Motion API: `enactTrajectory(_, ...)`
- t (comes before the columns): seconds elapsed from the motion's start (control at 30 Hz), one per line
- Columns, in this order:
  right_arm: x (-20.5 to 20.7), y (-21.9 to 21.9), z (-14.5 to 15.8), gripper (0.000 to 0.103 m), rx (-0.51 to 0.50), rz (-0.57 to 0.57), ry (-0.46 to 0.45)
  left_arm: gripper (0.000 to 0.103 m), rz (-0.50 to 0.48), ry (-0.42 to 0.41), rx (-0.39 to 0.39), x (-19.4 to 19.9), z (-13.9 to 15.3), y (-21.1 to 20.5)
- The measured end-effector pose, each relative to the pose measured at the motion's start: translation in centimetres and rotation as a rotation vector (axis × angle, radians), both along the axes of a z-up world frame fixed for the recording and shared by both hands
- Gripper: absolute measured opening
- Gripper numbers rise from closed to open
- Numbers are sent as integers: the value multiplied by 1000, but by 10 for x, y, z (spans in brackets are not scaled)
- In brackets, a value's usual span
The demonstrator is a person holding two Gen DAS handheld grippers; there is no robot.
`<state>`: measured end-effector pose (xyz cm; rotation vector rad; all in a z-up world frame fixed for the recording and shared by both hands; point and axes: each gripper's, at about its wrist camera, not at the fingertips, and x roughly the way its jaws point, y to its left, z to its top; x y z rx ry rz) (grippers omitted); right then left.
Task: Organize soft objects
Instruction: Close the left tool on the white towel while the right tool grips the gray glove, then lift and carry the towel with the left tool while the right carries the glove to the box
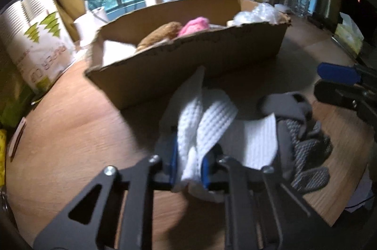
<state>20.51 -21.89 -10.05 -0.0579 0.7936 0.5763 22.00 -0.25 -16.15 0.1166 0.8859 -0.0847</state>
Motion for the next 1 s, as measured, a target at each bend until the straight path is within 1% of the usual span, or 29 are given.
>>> enactTrajectory(0.1,-2,6,-1,59,-6,16,2,12,29,-12,6,-8,-1,13)
enactTrajectory(0.2,-3,14,-4,59,-20,34,14,11,46,-26,-30,-17,2,24)
enactTrajectory(0.4,-1,33,-22,59,-65,60,87,11,45,-83,-64,-30,18,32)
enactTrajectory(0.5,0,38,-25,59,-62,56,102,11,39,-104,-87,-36,24,34)
enactTrajectory(0.57,-1,40,-26,59,-63,58,104,11,24,-104,-107,-36,27,35)
enactTrajectory(0.67,-1,42,-31,54,-50,82,124,11,21,-109,-115,-37,30,36)
enactTrajectory(0.73,-4,45,-29,47,-48,96,118,11,19,-115,-125,-39,33,37)
enactTrajectory(0.77,-6,46,-29,45,-49,104,112,11,17,-123,-130,-40,36,37)
enactTrajectory(0.8,-8,46,-27,39,-51,110,104,11,16,-127,-131,-41,38,36)
enactTrajectory(0.83,-11,47,-24,31,-52,116,89,11,15,-137,-130,-43,42,36)
enactTrajectory(0.87,-12,47,-22,26,-48,116,78,11,14,-145,-132,-44,45,36)
enactTrajectory(1.0,-16,46,-13,25,-47,124,52,11,18,-171,-137,-46,55,36)
